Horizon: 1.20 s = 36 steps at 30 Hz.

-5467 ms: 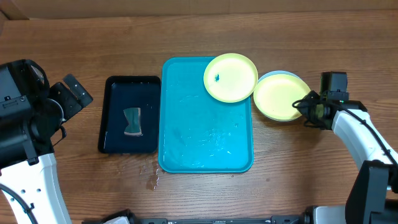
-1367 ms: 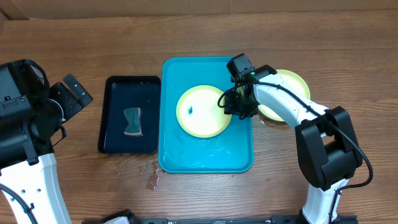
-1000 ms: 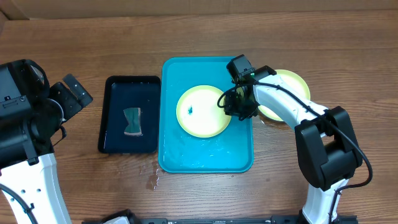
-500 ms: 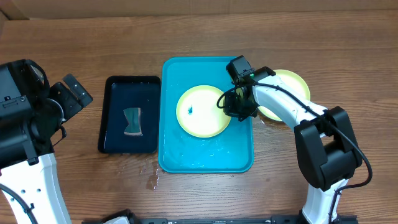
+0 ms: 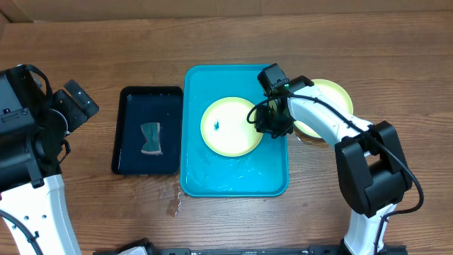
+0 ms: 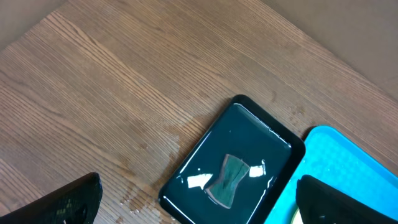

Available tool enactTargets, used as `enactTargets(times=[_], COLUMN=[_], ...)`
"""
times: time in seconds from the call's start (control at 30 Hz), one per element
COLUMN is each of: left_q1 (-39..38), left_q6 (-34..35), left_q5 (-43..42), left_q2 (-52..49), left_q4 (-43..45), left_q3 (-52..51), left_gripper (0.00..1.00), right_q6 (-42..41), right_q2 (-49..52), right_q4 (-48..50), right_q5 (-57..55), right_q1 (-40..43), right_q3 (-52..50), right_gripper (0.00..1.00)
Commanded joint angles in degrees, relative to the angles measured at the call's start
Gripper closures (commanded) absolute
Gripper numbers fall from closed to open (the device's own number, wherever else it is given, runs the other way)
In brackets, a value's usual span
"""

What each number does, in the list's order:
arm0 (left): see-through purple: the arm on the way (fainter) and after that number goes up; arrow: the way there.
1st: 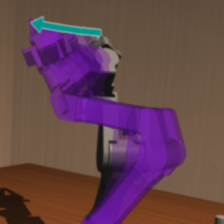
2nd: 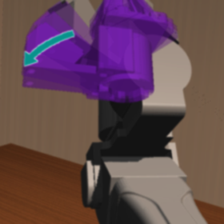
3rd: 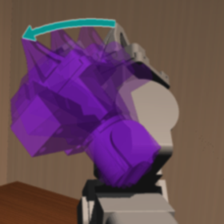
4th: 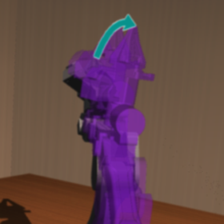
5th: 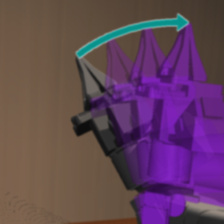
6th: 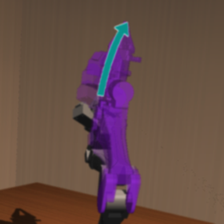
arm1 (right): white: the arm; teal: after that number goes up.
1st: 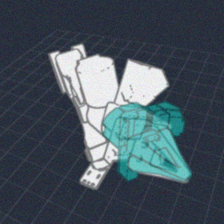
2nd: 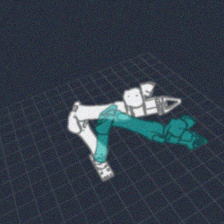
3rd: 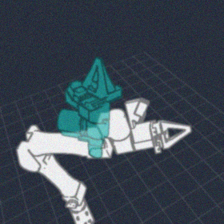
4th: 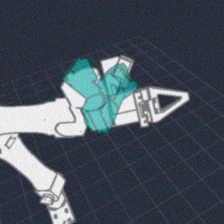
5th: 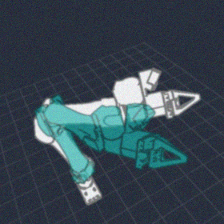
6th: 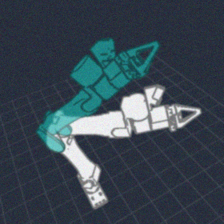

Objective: Clean dirty plates on tray and stack at the side
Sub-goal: 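Grasp the remaining yellow plate rim and drag it onto the tray center, then lower the left gripper into the black tray and grasp the sponge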

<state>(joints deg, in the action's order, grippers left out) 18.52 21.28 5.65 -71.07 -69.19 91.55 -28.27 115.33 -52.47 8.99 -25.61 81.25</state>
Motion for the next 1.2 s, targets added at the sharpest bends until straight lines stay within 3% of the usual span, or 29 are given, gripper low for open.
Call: enactTargets(times=[0.0, 0.23, 0.3, 0.47, 0.5, 0.57, 0.6, 0.63, 0.7, 0.87, 1.03, 1.17], left_q1=[0.2, 0.2, -0.3, -5.1, -6.6, -9.1, -10.3, -11.4, -13.0, -13.5, -13.8, -14.1], left_q6=[1.7, 6.5, 3.2, -6.1, -7.2, -7.6, -7.6, -7.5, -7.6, -8.3, -8.7, -9.5], left_q5=[-0.6, -12.3, -17.4, -21.4, -20.3, -16.2, -13.9, -12.3, -10.9, -8.7, -8.0, -8.0], left_q2=[-0.5, -0.5, -0.8, -3.4, -4.2, -6.3, -7.6, -9.0, -11.9, -20.6, -29.4, -33.7], left_q4=[1.3, 6.3, 4.8, 1.1, 1.3, 2.7, 3.5, 4.2, 5.0, 5.2, 6.3, 6.8], left_q3=[0.4, 0.3, -0.2, -4.7, -6.3, -9.4, -10.9, -12.2, -13.9, -14.2, -14.2, -14.2], left_gripper=[0.0, 0.0, 0.26, 0.66, 0.69, 0.69, 0.64, 0.51, 0.46, 0.49, 0.65, 0.66], right_q6=[0.2, 0.2, 0.2, 0.2, 0.2, 0.2, 0.2, 0.2, 0.2, 0.2, 0.2, 0.2], right_q2=[-2.3, -2.3, -2.3, -2.3, -2.3, -2.3, -2.3, -2.3, -2.3, -2.3, -2.3, -2.3], right_q4=[0.9, 1.0, 1.2, 1.4, 1.5, 1.6, 1.6, 1.6, 1.6, 1.6, 1.6, 1.6], right_q5=[0.1, 0.1, 0.1, 0.1, 0.1, 0.1, 0.1, 0.1, 0.1, 0.1, 0.1, 0.1], right_q1=[-0.2, -0.2, -0.2, -0.2, -0.2, -0.2, -0.2, -0.2, -0.2, -0.2, -0.2, -0.2], right_q3=[-0.3, -0.3, -0.3, -0.3, -0.3, -0.3, -0.3, -0.3, -0.3, -0.3, -0.3, -0.3], right_gripper=[0.66, 0.66, 0.66, 0.66, 0.66, 0.66, 0.66, 0.66, 0.66, 0.66, 0.66, 0.66])
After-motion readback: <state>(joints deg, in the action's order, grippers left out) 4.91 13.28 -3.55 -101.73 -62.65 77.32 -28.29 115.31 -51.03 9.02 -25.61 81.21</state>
